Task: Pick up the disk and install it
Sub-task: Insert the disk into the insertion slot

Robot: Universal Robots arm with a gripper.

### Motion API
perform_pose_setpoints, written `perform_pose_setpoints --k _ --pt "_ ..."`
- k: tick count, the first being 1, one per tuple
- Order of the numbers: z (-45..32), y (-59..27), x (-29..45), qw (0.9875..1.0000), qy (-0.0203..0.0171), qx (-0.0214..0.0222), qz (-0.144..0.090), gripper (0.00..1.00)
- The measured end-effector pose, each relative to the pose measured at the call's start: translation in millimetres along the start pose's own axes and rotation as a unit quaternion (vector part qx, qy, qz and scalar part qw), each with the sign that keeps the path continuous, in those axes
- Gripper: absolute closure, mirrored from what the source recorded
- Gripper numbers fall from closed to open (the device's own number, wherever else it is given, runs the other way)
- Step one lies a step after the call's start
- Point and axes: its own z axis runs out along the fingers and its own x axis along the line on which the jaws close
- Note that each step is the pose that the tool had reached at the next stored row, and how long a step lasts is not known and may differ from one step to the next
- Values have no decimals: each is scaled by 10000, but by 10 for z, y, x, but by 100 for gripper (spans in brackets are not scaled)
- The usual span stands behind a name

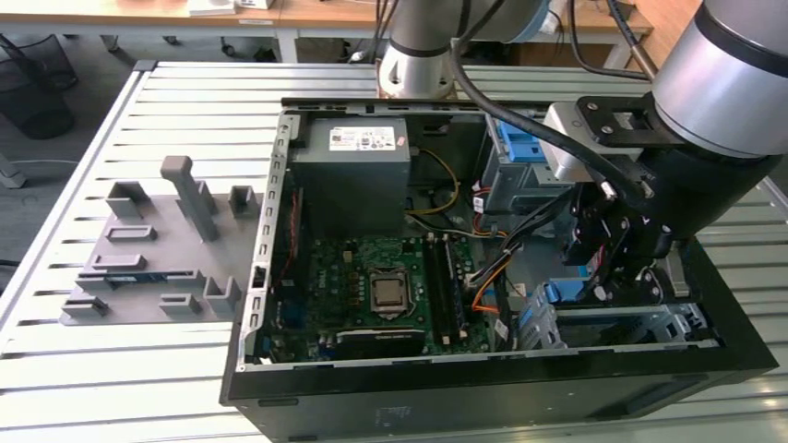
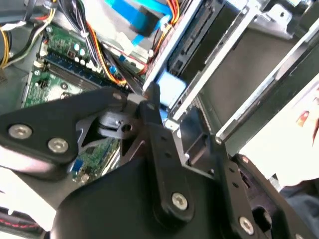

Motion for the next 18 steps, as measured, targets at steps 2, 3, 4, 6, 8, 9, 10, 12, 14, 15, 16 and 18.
perform_pose_setpoints --k 2,3,4,6,8,9,10,12,14,15,16,18 --pt "1 0 0 10000 -1 0 0 56" --pt "0 0 0 10000 -1 0 0 56" --pt "0 0 0 10000 0 0 0 56" --pt "0 0 0 10000 0 0 0 57" --pt "1 0 0 10000 0 0 0 64" --pt "1 0 0 10000 0 0 0 70" --pt "1 0 0 10000 0 0 0 76" --pt "1 0 0 10000 0 0 0 82" --pt "2 0 0 10000 0 0 0 89" --pt "1 0 0 10000 0 0 0 89" --pt "2 0 0 10000 0 0 0 89" --pt "2 0 0 10000 -1 0 0 89"
